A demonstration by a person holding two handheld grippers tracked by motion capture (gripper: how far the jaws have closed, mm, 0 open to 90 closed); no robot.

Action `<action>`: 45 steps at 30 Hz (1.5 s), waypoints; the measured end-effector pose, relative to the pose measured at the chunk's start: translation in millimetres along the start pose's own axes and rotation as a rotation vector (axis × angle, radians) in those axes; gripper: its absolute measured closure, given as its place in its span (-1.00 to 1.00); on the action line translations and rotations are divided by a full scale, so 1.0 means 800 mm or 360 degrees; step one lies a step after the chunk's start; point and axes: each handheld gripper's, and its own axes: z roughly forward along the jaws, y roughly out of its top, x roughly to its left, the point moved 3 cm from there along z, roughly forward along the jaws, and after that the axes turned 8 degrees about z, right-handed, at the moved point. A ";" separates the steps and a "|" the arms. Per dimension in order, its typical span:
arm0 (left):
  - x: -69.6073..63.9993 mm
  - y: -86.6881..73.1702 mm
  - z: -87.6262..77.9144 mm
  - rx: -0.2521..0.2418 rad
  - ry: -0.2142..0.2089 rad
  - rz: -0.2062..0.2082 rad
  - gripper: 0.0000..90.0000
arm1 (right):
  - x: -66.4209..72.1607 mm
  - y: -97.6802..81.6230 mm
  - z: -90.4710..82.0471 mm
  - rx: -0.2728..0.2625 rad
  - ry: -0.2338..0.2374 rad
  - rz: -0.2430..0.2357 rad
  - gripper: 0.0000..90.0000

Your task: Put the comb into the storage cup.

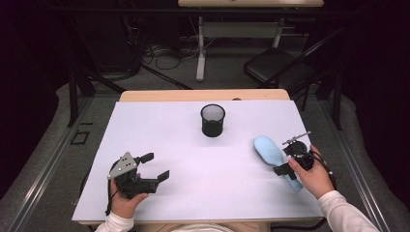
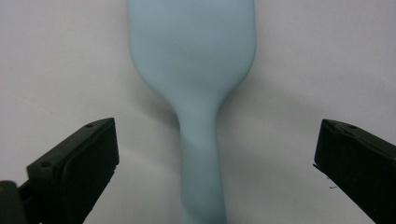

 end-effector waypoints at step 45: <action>0.000 0.000 0.001 0.0002 -0.0006 0.0006 -0.78 | -0.004 0.007 0.040 0.0128 0.0069 -0.0093 -0.23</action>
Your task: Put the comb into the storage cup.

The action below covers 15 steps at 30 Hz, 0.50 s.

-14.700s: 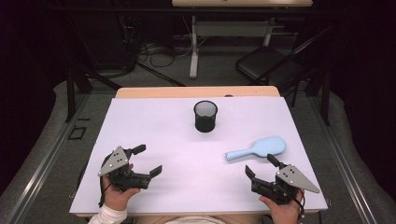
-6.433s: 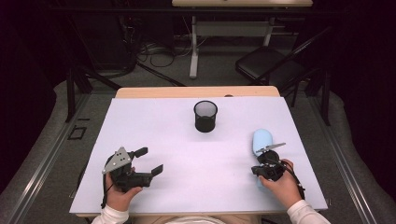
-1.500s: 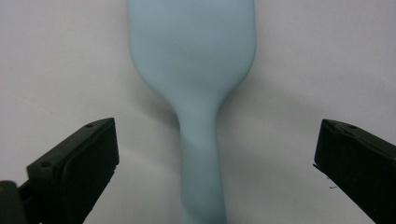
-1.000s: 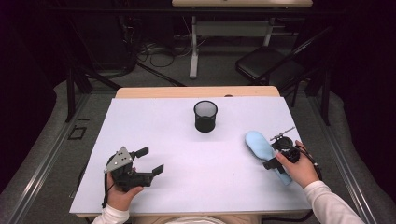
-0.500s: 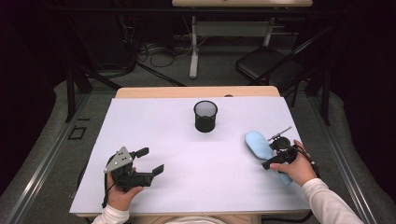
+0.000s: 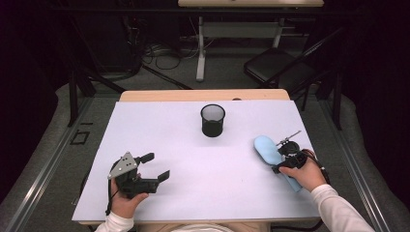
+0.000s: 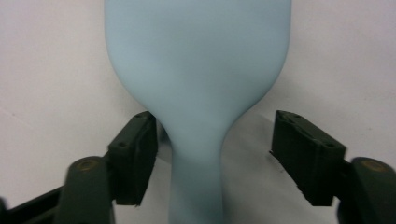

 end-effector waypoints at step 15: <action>0.000 0.000 0.000 -0.0003 -0.0004 -0.0002 -0.78 | -0.001 -0.004 -0.001 -0.0049 0.0043 0.0068 0.04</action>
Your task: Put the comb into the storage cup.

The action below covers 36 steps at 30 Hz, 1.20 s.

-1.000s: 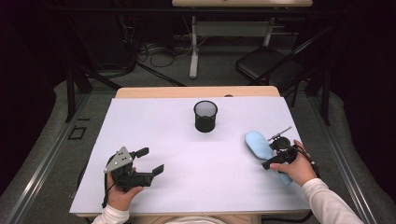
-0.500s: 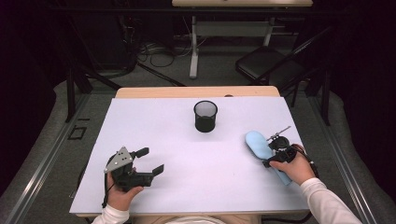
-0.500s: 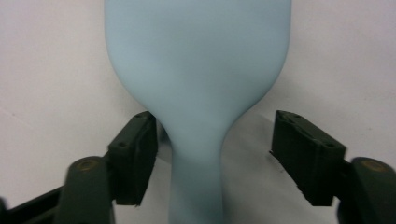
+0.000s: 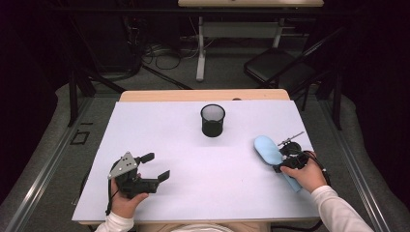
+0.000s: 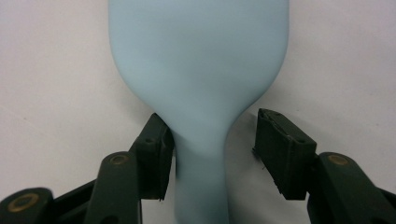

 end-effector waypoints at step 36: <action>0.001 -0.001 0.000 0.0013 0.0008 0.0000 -0.78 | 0.007 -0.005 -0.003 -0.0030 0.0002 -0.0072 0.53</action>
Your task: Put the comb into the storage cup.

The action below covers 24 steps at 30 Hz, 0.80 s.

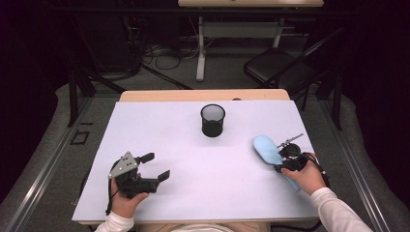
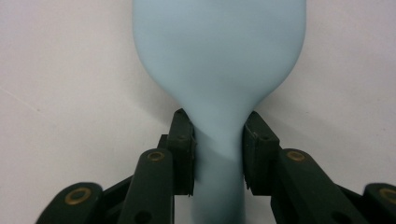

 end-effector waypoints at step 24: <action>0.000 0.000 0.000 0.0000 0.0006 0.0007 -0.78 | -0.002 -0.004 -0.016 -0.0165 0.0012 0.0029 0.55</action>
